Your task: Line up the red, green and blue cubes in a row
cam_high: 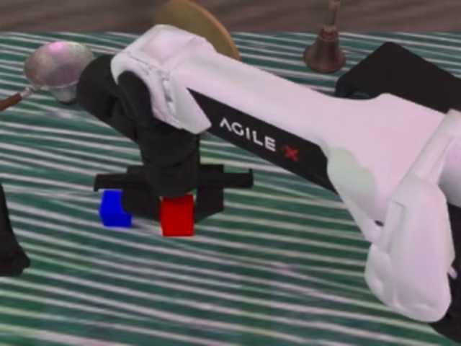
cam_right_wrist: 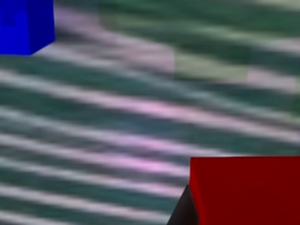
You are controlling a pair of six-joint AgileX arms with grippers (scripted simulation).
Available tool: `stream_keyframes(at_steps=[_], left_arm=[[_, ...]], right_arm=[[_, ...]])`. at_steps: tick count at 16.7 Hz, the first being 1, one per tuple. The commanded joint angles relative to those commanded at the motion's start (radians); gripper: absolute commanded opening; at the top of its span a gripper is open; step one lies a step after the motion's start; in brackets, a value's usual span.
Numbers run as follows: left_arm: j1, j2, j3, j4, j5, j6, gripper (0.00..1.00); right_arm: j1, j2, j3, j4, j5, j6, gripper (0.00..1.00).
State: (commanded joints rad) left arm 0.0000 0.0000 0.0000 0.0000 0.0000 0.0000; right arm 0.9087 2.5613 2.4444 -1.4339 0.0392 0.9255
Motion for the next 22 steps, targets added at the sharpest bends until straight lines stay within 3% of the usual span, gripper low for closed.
stream_keyframes(at_steps=[5,10,22], left_arm=[[0.0,0.0,0.0,0.0,0.0,0.0,1.0],[0.0,0.0,0.0,0.0,0.0,0.0,1.0],[0.0,0.0,0.0,0.0,0.0,0.0,1.0]], right_arm=[[0.002,-0.009,-0.213,0.194,0.0,0.001,0.0],[0.003,-0.009,-0.238,0.218,0.0,0.002,0.0],[0.003,-0.009,-0.238,0.218,0.0,0.002,0.9]])
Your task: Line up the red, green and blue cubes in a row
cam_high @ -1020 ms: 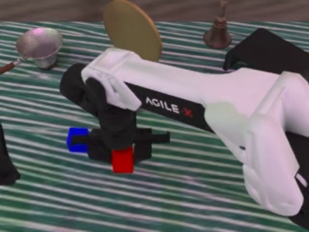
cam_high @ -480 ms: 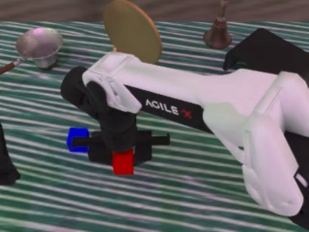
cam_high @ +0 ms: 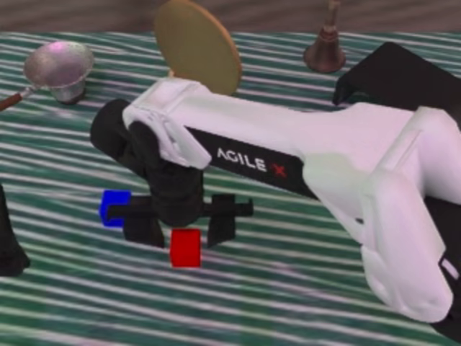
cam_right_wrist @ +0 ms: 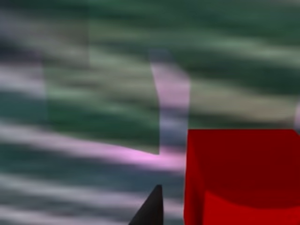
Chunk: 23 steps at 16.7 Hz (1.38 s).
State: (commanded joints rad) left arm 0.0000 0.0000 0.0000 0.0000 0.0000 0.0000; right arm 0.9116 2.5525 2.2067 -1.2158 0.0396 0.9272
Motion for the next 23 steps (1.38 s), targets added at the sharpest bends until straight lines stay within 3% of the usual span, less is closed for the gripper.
stream_keyframes(at_steps=[2,12,19,23], left_arm=[[0.0,0.0,0.0,0.0,0.0,0.0,1.0],[0.0,0.0,0.0,0.0,0.0,0.0,1.0],[0.0,0.0,0.0,0.0,0.0,0.0,1.0],[0.0,0.0,0.0,0.0,0.0,0.0,1.0]], right_arm=[[0.0,0.0,0.0,0.0,0.0,0.0,1.0],[0.001,0.003,0.017,-0.017,0.0,0.0,1.0],[0.011,0.017,0.275,-0.26,0.0,0.004,1.0],[0.012,0.016,0.307,-0.291,0.0,0.003,1.0]])
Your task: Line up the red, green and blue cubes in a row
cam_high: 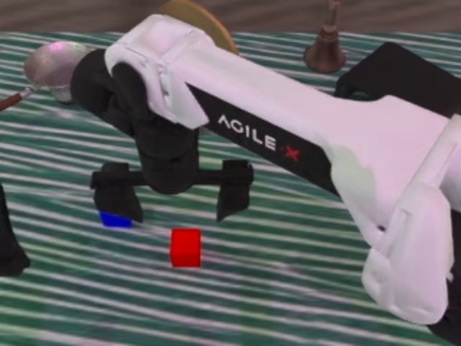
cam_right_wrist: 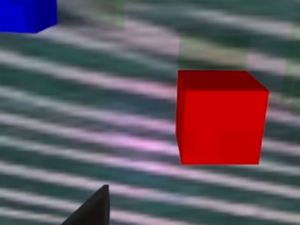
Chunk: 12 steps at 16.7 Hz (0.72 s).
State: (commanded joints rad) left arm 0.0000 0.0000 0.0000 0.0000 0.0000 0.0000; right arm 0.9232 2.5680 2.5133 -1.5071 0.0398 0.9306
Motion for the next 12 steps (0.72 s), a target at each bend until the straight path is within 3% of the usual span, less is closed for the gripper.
stream_keyframes(at_steps=[6,9,12], left_arm=[[0.0,0.0,0.0,0.0,0.0,0.0,1.0],[0.0,0.0,0.0,0.0,0.0,0.0,1.0],[0.0,0.0,0.0,0.0,0.0,0.0,1.0]], right_arm=[[-0.033,-0.027,-0.042,0.0,-0.018,-0.064,1.0],[-0.103,-0.089,-0.14,0.005,-0.053,-0.225,1.0],[-0.208,-0.176,-0.289,0.028,-0.091,-0.478,1.0]])
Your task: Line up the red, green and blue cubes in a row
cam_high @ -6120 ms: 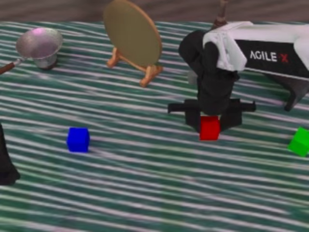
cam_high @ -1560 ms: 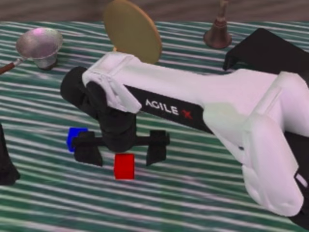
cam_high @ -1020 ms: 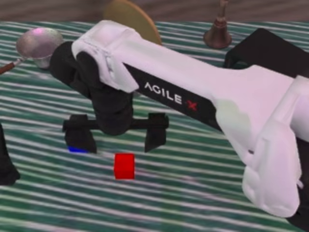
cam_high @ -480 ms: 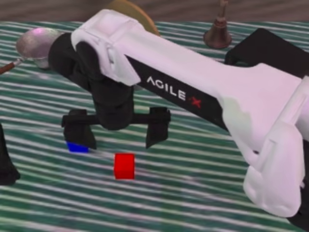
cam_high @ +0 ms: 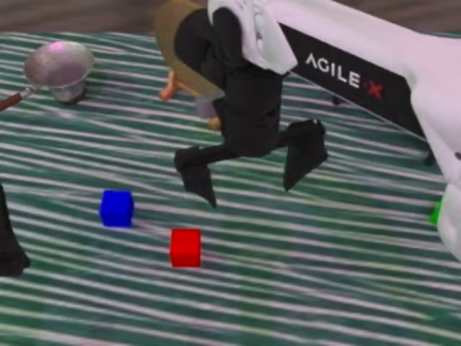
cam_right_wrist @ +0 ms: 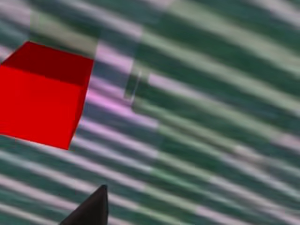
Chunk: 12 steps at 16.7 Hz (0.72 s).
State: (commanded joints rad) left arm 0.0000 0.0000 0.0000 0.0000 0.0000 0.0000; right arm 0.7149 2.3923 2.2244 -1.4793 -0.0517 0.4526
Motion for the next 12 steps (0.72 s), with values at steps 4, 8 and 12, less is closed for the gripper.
stream_keyframes(at_steps=[4,8,12], left_arm=[[0.0,0.0,0.0,0.0,0.0,0.0,1.0],[0.0,0.0,0.0,0.0,0.0,0.0,1.0],[0.0,0.0,0.0,0.0,0.0,0.0,1.0]], right_arm=[[-0.177,-0.137,-0.253,0.073,-0.029,-0.433,1.0],[-0.366,-0.272,-0.513,0.194,-0.017,-0.847,1.0],[-0.526,-0.392,-0.722,0.337,0.019,-1.145,1.0]])
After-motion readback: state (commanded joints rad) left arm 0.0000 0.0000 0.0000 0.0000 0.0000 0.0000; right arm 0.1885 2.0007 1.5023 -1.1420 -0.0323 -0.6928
